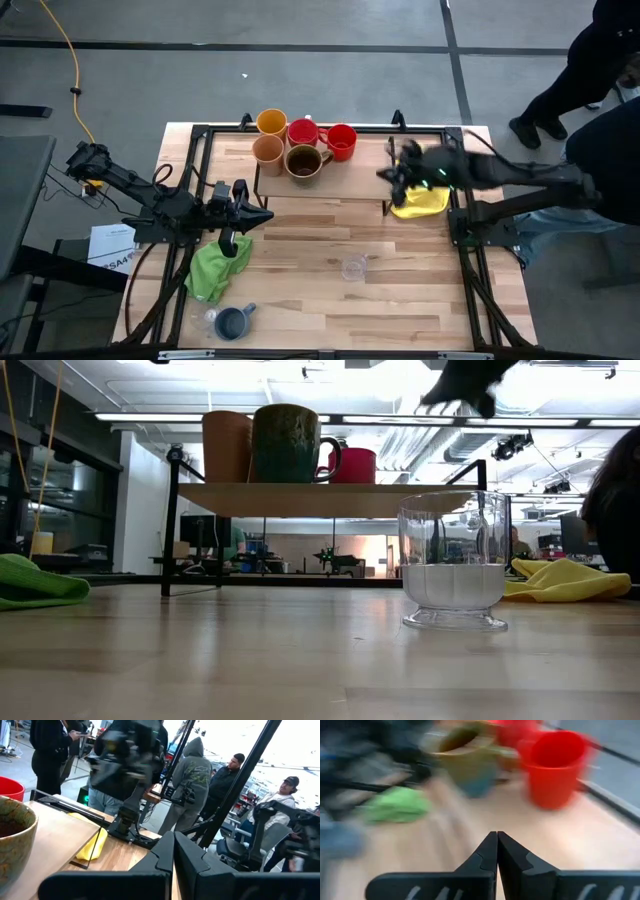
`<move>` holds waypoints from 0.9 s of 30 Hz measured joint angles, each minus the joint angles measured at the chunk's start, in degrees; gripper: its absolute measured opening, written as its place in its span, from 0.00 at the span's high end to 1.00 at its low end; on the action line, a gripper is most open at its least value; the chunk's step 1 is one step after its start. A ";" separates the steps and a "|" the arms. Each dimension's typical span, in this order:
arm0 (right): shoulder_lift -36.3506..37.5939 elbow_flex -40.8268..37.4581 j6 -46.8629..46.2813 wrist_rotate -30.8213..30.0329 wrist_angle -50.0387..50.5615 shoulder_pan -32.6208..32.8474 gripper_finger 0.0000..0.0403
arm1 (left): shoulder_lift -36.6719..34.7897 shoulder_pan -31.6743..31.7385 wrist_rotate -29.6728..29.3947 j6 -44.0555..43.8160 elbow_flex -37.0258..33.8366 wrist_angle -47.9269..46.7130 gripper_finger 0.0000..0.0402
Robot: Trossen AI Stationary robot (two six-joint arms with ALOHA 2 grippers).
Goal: Stack small to large cups/mugs on shelf
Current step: Put the blue mug on the shelf
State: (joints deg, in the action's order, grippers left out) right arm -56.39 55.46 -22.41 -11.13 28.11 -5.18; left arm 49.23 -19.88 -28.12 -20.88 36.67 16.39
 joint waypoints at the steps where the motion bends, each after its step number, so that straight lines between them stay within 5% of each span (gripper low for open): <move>1: 1.72 -1.32 -1.13 -0.13 -2.17 2.81 1.00 | 0.00 -0.02 0.00 0.00 0.00 -0.01 1.00; 7: 7.72 -14.38 -2.03 -6.43 -30.73 19.41 1.00 | 0.00 0.00 0.00 0.00 0.00 0.04 1.00; 12: 6.43 -23.51 2.27 -10.19 -53.06 25.09 1.00 | 0.00 -0.01 0.02 0.00 0.00 0.15 1.00; 27: 5.92 -25.16 17.23 -10.21 -56.75 25.56 1.00 | 0.00 0.00 0.02 3.06 0.00 0.06 1.00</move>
State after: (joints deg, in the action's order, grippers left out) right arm -50.48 30.30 -5.17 -21.34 -28.64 20.38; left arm 49.23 -19.88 -28.10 -17.82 36.67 16.45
